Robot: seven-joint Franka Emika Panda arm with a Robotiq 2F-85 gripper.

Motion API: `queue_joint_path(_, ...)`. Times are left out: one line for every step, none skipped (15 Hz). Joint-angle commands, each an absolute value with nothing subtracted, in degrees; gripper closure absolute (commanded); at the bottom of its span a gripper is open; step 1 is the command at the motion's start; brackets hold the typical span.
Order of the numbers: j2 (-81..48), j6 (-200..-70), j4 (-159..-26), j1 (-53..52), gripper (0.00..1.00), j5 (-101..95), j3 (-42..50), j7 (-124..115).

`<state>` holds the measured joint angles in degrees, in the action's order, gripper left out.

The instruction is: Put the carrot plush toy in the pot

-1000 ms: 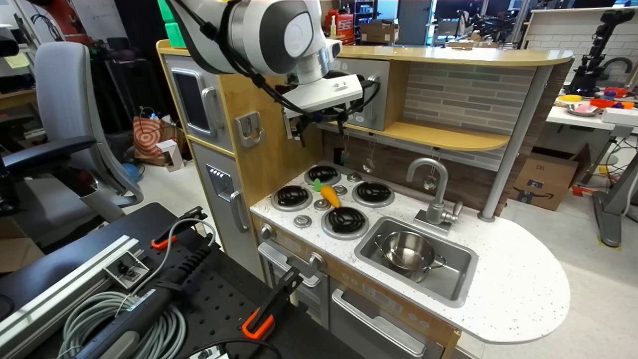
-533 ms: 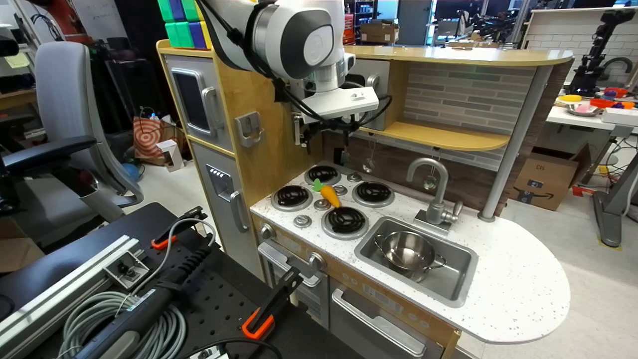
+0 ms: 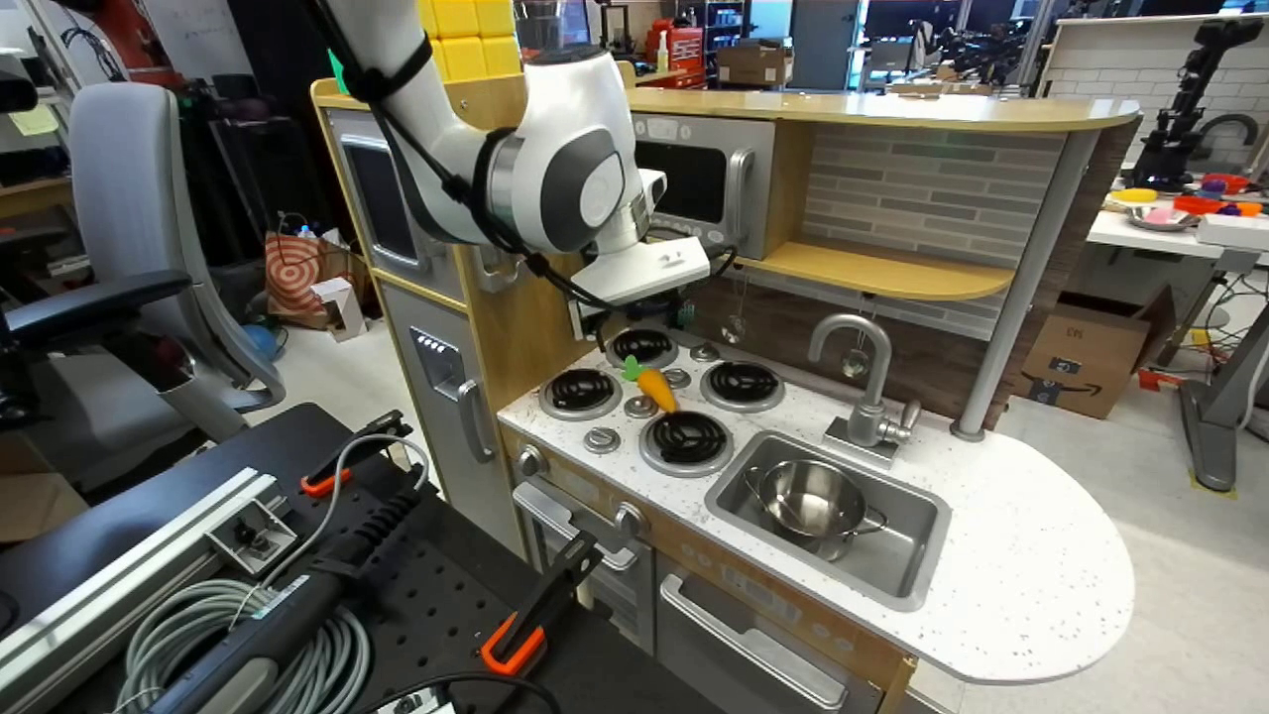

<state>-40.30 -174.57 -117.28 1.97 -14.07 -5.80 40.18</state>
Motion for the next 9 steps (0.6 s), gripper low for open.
queue_joint_path(-46.5, -176.0, -111.7, -3.1, 0.00, -17.3, -2.2, 35.7)
queue_joint_path(-47.9, -176.6, -110.0, -4.7, 0.00, -17.7, -0.8, 34.4)
queue_joint_path(-49.1, -177.1, -108.7, -5.9, 0.00, -18.3, 0.3, 33.2)
queue_joint_path(-50.3, -177.9, -107.2, -6.7, 0.00, -18.5, 1.4, 31.9)
queue_joint_path(-51.1, -177.4, -106.0, -6.9, 0.00, -18.8, 1.5, 31.0)
queue_joint_path(-52.2, -177.5, -104.7, -7.2, 0.00, -19.1, 2.0, 30.0)
queue_joint_path(-53.2, -177.0, -103.4, -7.6, 0.00, -19.2, 2.5, 29.0)
queue_joint_path(-53.8, -175.1, -102.4, -6.9, 0.00, -19.0, 1.6, 28.8)
queue_joint_path(-54.5, -174.5, -101.5, -6.4, 0.00, -18.9, 1.0, 28.2)
